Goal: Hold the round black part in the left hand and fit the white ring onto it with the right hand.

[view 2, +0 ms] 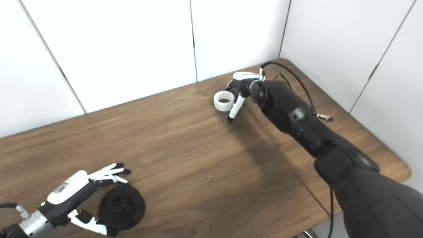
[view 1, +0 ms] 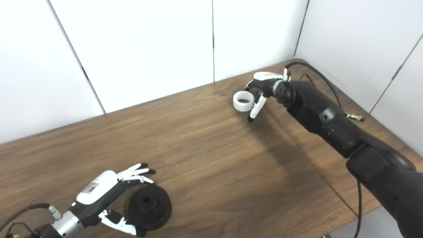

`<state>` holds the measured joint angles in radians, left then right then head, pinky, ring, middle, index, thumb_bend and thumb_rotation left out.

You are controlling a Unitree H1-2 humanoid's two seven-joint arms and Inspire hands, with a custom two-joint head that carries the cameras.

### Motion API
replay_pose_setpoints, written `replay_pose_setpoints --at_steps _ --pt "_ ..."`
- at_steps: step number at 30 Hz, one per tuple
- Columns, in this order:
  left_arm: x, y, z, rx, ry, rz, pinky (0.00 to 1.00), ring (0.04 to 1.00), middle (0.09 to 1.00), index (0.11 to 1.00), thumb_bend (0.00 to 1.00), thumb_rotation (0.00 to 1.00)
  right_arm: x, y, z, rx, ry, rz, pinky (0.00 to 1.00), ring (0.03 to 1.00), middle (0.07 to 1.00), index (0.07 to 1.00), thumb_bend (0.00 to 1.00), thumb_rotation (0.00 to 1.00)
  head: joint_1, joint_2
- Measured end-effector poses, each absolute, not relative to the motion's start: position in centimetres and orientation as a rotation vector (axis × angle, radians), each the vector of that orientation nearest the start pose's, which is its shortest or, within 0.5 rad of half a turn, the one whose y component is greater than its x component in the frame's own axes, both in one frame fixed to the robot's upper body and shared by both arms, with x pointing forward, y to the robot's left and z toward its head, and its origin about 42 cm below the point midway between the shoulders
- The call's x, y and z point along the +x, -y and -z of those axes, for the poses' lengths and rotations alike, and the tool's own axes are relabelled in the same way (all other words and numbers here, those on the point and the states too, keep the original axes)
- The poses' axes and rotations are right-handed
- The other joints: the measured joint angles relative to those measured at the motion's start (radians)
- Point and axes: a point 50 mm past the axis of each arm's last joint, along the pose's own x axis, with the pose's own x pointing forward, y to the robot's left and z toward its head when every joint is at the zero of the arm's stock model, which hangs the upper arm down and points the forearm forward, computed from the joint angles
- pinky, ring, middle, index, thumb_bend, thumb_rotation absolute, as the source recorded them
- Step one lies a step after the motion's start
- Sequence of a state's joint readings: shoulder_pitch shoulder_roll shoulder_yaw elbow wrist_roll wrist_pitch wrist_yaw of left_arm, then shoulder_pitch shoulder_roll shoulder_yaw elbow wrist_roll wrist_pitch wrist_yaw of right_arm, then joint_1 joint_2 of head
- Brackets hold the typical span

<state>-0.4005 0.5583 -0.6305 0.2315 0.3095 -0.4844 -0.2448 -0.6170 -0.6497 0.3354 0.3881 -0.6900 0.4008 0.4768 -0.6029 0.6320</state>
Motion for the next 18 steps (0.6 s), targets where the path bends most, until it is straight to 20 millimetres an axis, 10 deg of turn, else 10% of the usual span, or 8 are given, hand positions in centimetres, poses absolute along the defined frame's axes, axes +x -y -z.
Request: replay_pose_setpoints --at_steps 18 --pt "35.07 -22.9 -13.18 0.952 0.405 0.987 0.87 0.962 0.892 0.489 0.52 0.07 45.18 37.34 -22.02 -1.346 -0.459 -0.175 0.85 0.929 0.931 0.784 0.89 0.26 0.009 0.011"
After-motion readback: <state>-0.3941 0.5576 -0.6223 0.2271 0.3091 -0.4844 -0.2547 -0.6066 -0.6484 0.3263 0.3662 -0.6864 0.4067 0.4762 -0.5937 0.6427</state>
